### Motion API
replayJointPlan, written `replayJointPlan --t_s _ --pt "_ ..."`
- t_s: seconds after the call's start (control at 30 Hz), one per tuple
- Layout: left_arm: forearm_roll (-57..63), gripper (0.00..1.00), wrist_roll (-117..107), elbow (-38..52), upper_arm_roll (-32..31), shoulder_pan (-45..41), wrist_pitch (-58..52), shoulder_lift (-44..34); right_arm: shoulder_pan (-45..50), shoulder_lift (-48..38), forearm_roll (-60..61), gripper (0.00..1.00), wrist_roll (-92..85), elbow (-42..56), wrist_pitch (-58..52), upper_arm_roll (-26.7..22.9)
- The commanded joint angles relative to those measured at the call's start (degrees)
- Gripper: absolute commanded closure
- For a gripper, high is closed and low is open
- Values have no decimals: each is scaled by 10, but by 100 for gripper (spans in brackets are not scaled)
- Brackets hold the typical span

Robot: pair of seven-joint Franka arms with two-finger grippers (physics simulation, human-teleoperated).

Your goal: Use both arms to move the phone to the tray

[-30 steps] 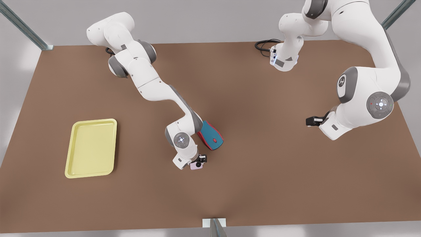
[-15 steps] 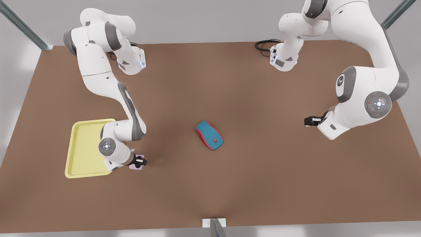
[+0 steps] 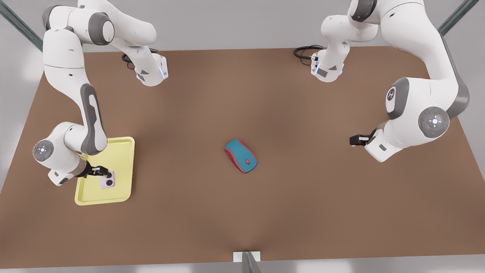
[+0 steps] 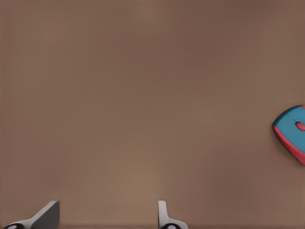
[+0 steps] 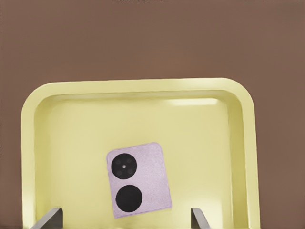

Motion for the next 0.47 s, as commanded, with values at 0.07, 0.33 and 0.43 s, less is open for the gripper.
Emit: replayJointPlan --t_s 0.07,0.33,0.43 --pt "1 0 -10 1 0 0 0 -1 11 -79 -2 0 -237 22 -104 4" --pt "27 0 12 2 5 -2 -4 -43 76 -173 -94 0 97 234 -464 43" --pt "27 0 12 2 5 -2 -5 -42 73 -173 -100 0 92 231 -449 42"
